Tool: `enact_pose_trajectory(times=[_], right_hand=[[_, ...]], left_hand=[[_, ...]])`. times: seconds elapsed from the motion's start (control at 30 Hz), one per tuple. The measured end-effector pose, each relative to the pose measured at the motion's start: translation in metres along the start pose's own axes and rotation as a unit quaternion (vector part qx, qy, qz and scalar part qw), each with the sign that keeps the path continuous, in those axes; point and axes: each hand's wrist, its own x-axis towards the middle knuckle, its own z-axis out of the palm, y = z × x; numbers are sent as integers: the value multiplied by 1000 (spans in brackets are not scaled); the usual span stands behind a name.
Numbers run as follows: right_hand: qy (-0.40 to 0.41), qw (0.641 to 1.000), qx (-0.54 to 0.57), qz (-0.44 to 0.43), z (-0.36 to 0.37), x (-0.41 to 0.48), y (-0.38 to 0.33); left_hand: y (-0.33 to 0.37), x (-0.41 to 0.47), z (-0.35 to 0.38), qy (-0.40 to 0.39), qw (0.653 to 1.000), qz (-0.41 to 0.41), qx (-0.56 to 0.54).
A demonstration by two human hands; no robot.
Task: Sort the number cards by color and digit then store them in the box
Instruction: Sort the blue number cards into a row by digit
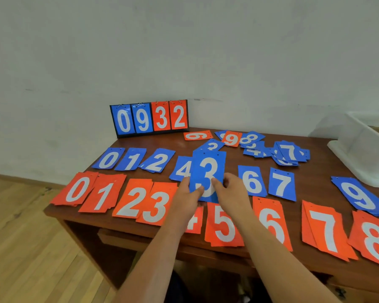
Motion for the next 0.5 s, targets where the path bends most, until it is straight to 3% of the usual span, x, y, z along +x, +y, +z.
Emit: enact_pose_trajectory(times=[0.17, 0.23, 0.33, 0.5], right_hand=[[-66, 997, 29, -1, 33, 30, -21], [-97, 995, 33, -21, 47, 43, -24], [-122, 982, -112, -92, 71, 72, -15], [-181, 907, -347, -159, 107, 122, 10]], left_hand=[[8, 38, -50, 24, 998, 22, 58], [12, 58, -72, 70, 995, 20, 71], [14, 94, -110, 146, 984, 2, 103], [10, 142, -146, 178, 968, -40, 174]])
